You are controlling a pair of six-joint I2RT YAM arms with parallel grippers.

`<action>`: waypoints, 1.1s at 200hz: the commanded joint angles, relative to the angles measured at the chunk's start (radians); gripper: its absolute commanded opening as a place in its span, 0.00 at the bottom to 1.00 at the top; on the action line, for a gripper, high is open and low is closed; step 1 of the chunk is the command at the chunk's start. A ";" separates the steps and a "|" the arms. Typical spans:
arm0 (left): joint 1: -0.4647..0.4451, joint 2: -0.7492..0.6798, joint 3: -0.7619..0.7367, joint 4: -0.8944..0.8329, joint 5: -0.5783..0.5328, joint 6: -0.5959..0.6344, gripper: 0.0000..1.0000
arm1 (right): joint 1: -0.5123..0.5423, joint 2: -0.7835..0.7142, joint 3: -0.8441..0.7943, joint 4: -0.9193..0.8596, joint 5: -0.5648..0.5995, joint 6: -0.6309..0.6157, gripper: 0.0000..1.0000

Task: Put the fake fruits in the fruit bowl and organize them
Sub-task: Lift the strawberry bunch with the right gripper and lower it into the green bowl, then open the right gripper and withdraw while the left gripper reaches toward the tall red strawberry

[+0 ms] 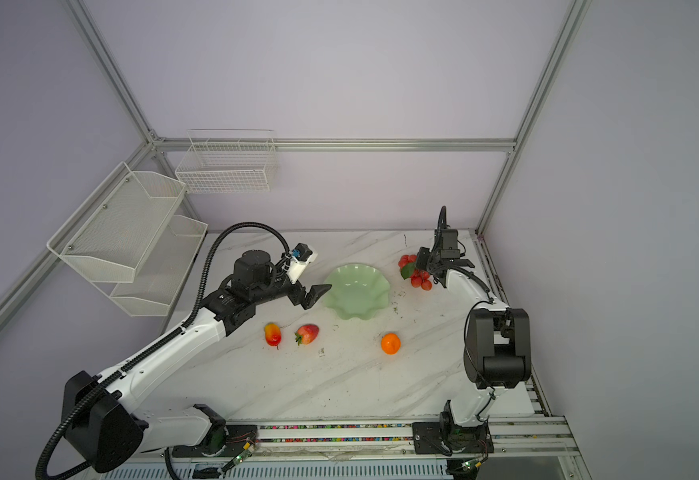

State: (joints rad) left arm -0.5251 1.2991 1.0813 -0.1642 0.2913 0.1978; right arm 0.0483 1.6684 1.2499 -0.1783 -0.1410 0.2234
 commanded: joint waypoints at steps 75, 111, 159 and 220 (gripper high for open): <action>0.073 -0.074 -0.019 -0.024 -0.053 0.057 1.00 | 0.314 -0.129 0.037 0.011 -0.301 -0.022 0.00; 0.080 -0.077 -0.017 -0.030 -0.062 0.056 1.00 | 0.339 -0.087 0.016 0.019 -0.284 -0.015 0.00; 0.085 -0.071 -0.017 -0.031 -0.045 0.054 1.00 | 0.350 -0.031 -0.016 0.037 -0.280 -0.028 0.00; 0.084 -0.011 0.026 -0.176 0.195 0.132 1.00 | 0.360 0.021 -0.035 0.049 -0.260 -0.042 0.00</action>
State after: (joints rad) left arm -0.4450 1.2583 1.0817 -0.2527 0.3462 0.2638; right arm 0.4004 1.6806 1.2167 -0.1688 -0.4095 0.1967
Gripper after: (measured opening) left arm 0.999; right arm 0.102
